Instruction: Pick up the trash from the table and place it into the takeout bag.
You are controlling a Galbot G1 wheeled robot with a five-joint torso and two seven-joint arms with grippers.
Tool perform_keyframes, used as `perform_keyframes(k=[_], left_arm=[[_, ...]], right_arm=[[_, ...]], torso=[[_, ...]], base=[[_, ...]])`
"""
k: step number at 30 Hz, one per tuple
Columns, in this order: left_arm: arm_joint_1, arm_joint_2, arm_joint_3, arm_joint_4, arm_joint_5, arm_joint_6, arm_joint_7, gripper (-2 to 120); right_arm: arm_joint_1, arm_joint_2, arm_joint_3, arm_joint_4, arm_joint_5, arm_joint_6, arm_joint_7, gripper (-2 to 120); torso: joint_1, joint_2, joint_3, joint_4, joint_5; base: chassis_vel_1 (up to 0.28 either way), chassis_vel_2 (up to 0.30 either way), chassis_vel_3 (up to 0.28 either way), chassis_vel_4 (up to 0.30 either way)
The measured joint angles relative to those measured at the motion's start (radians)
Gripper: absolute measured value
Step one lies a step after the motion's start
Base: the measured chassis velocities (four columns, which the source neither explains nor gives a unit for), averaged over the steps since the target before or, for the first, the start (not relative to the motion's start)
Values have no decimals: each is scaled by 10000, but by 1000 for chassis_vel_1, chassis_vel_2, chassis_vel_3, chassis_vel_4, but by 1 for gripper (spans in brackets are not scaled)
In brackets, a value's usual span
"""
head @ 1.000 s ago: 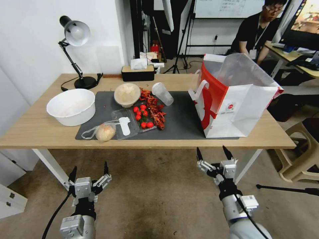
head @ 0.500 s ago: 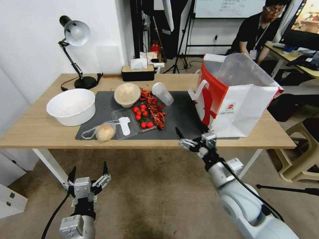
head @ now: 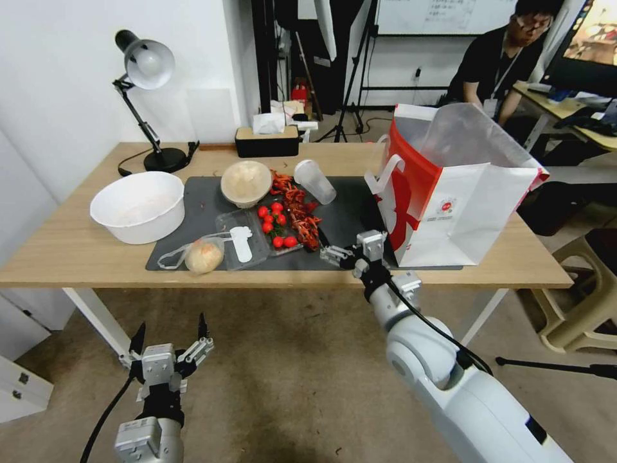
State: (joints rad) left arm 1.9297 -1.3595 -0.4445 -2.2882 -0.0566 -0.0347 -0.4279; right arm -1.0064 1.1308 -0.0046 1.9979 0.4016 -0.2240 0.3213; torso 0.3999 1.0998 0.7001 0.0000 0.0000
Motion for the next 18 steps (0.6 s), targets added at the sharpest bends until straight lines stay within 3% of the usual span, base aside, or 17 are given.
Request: perform_keyframes(k=[18], left_arm=[[14,27,-50,-49,-13,64,4,100]], right_arm=[[3111,463,-1298,-1621,1033,-1563,1143,100]], torso=[[1,2,0,0,-2]], base=[[0,0,0,0]])
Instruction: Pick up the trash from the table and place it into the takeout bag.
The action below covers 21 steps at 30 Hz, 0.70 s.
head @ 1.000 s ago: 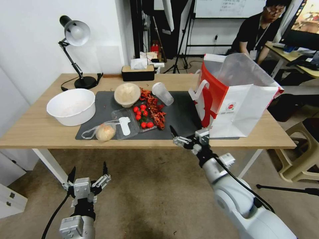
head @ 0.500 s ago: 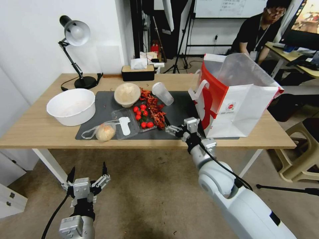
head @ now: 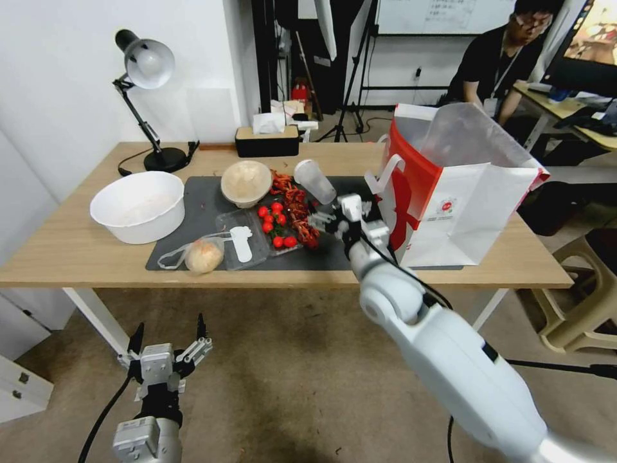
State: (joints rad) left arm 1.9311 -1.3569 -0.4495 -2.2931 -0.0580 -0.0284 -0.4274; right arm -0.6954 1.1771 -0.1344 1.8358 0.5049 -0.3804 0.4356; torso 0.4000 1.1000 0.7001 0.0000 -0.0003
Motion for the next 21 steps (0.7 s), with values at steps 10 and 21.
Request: perform_keyframes(k=[10,21], left_arm=[[33,-25,-44,-20,-17,0,-2,100],[46,-63,-55,-41,-23,-3,-4,100]], right_arm=[[1211,516,-581,-1046,405,-900,654,100],[2227,1279,-816,-2246,652,-1724,911,100]], torso=[[0,0,-1,0,2],[0,0,-1,1,2]], base=[[0,0,0,0],[0,0,0,0]])
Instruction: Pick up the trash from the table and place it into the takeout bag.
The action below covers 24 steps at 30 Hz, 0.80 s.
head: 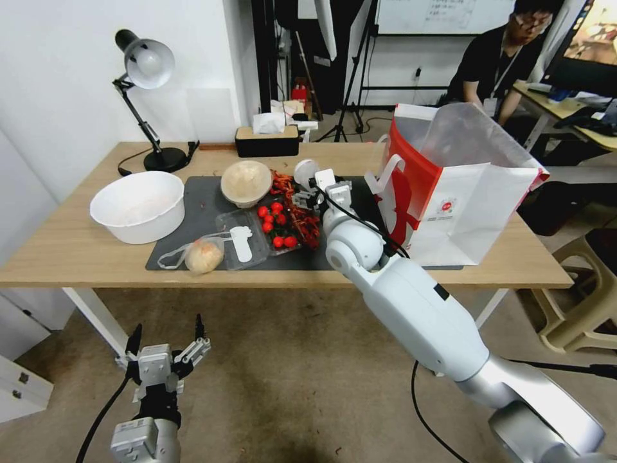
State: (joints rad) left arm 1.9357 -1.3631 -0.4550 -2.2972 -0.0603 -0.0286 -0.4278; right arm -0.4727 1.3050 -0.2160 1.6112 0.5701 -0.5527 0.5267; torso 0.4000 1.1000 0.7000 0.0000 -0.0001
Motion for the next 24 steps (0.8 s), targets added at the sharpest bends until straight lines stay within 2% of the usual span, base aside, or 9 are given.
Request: perform_keyframes(k=[11,24], left_arm=[[-36,29,-18,-8,-22,20,-5,100],[-58,45,-27,11,-31,37,-10,100]], right_arm=[[764,371,-15,-978,198,-648,-55,100],[1691,817,49,-2544,325,-787,-734,100]], torso=[[0,-1,0,0,1],[0,-1,0,-1,1]], base=[[0,0,0,0],[0,0,0,0]])
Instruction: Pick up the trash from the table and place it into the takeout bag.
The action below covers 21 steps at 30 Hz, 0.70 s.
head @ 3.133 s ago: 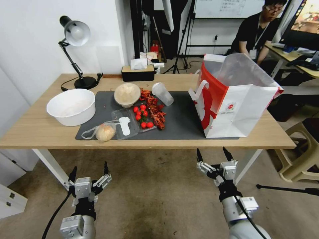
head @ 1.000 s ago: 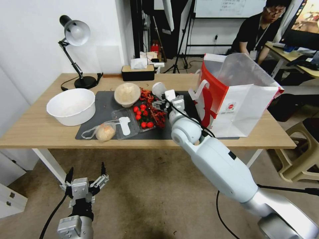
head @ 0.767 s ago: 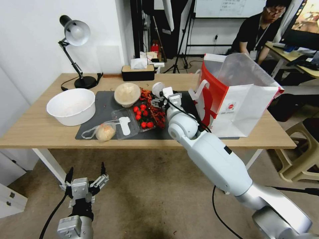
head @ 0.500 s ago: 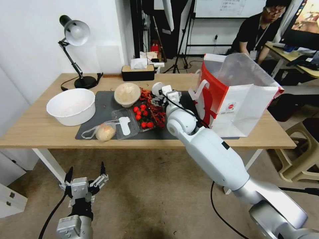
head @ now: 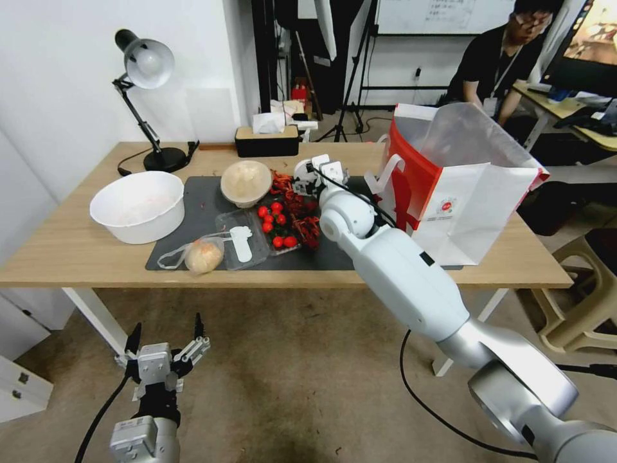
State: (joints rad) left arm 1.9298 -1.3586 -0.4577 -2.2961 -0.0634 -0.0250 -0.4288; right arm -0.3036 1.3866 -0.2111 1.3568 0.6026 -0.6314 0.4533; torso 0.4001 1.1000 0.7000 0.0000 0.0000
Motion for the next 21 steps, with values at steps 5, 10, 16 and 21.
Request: perform_keyframes(k=[5,10,16,21], left_arm=[[-11,28,-21,0,-25,8,-3,100],[-14,39,-28,1,-40,8,-5,100],[4,30,28,-23,-18,9,-9,100],[58,36,27,-83,-9,11,-6,100]], right_arm=[[296,303,136,-829,-144,-7,-417,100],[421,403,169,-1207,-254,-42,-652,100],[518,518,308,-1708,-347,-149,-889,100],[623,621,429,-2266,-487,-195,-1126,100]], torso=[[0,0,0,1,0],[0,0,-1,0,-1],[-2,0,0,0,0],[-2,0,-1,0,0]], base=[[0,0,0,0],[0,0,0,0],[0,0,0,0],[0,0,0,0]])
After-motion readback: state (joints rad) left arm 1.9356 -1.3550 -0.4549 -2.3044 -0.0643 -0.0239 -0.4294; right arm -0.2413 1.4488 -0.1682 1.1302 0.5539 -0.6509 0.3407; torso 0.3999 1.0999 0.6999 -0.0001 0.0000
